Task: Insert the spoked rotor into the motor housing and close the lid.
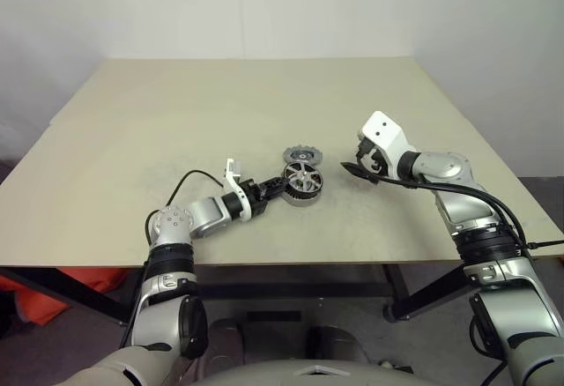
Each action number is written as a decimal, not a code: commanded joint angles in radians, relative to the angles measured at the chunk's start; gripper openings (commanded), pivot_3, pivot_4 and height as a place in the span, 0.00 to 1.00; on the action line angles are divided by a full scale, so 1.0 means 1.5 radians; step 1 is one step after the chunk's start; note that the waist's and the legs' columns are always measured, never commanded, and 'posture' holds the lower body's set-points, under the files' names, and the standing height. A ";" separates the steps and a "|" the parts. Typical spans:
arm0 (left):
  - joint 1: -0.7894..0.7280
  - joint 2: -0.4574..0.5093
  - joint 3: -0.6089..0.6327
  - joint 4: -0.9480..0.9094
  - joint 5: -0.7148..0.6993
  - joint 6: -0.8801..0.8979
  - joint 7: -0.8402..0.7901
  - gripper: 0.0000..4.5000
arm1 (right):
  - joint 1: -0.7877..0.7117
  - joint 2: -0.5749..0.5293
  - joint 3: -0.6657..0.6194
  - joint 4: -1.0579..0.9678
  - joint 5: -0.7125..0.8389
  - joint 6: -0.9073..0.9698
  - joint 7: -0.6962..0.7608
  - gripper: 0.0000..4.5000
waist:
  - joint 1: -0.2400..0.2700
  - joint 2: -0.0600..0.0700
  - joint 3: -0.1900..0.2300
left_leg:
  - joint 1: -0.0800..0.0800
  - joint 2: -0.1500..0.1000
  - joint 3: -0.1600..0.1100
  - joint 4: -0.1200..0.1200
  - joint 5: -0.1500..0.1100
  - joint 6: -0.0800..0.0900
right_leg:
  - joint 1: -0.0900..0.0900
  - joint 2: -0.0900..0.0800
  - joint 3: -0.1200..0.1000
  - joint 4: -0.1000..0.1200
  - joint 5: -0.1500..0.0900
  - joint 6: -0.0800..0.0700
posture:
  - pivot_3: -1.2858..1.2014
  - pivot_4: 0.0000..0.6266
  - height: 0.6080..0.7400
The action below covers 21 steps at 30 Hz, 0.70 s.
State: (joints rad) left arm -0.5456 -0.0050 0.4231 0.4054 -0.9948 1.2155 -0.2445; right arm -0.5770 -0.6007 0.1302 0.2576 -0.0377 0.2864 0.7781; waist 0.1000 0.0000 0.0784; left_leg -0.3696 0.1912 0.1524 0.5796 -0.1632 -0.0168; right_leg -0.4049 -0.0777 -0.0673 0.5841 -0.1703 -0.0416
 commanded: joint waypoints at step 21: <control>0.039 0.100 -0.029 -0.196 0.038 -0.063 -0.026 0.60 | -0.020 0.045 -0.015 -0.064 0.056 0.000 0.024 0.88 | -0.004 0.000 0.000 | 0.001 0.002 -0.001 -0.001 0.000 0.000 | 0.001 0.000 -0.002 0.000 0.000 0.000 | 0.52 0.00 1.00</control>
State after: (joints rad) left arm -0.4931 0.1307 0.4046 0.1734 -0.9677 1.1730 -0.2554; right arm -0.5858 -0.5476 0.1284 0.2401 0.0046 0.2793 0.8025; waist 0.0939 0.0006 0.0781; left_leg -0.3686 0.1953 0.1508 0.5781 -0.1631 -0.0174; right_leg -0.4035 -0.0778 -0.0697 0.5835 -0.1702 -0.0419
